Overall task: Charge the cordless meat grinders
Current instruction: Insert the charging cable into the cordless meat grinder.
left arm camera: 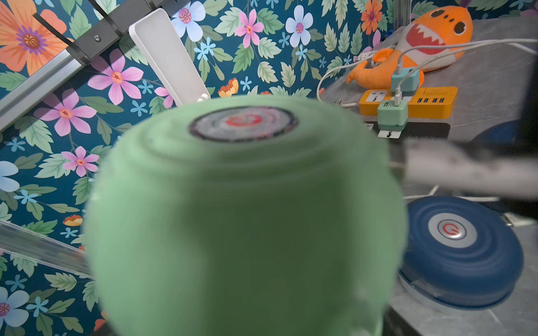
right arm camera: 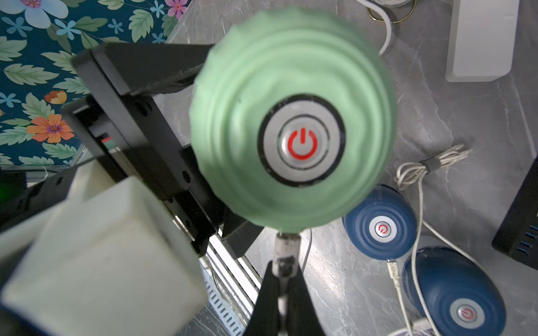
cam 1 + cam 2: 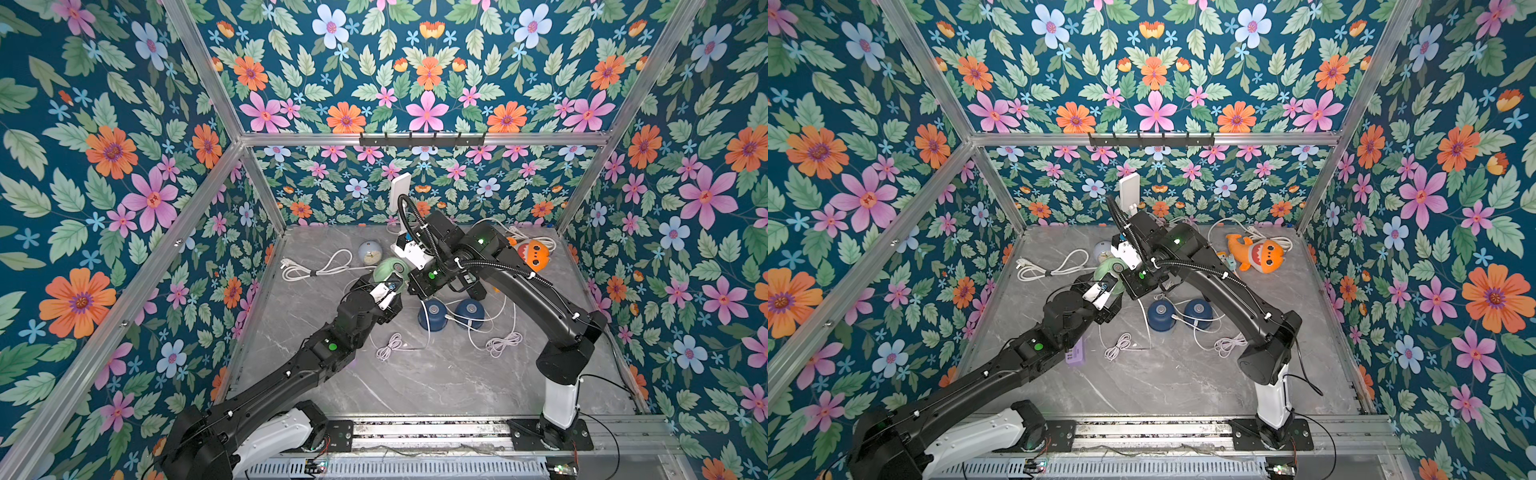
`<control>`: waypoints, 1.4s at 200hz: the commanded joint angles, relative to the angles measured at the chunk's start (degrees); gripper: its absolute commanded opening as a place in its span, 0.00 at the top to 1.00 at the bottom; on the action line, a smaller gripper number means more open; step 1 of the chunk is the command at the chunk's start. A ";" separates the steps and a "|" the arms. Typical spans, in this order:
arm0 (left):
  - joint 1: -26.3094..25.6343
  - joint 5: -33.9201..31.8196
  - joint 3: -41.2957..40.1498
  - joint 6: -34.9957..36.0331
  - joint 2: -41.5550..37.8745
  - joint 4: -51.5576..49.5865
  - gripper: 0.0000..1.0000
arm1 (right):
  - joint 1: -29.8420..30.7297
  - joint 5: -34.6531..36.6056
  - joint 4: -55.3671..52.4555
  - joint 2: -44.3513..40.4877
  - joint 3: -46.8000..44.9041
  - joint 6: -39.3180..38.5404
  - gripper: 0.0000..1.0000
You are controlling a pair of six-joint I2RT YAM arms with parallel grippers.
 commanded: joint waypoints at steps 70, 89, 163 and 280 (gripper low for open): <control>-0.92 6.95 -2.95 -0.28 -0.65 4.43 0.59 | 0.18 -1.53 5.87 0.05 0.72 -2.03 0.98; -1.06 7.08 -2.90 -0.29 -0.47 4.54 0.59 | 0.18 -1.49 6.06 0.17 0.80 -2.03 0.96; -1.35 5.73 -3.81 -1.40 -0.40 5.57 0.60 | 0.11 -0.28 4.75 0.99 1.42 -2.37 0.90; -1.34 2.23 -7.53 -4.46 0.62 11.49 0.61 | 0.14 0.19 5.92 -4.56 -7.58 -3.00 0.64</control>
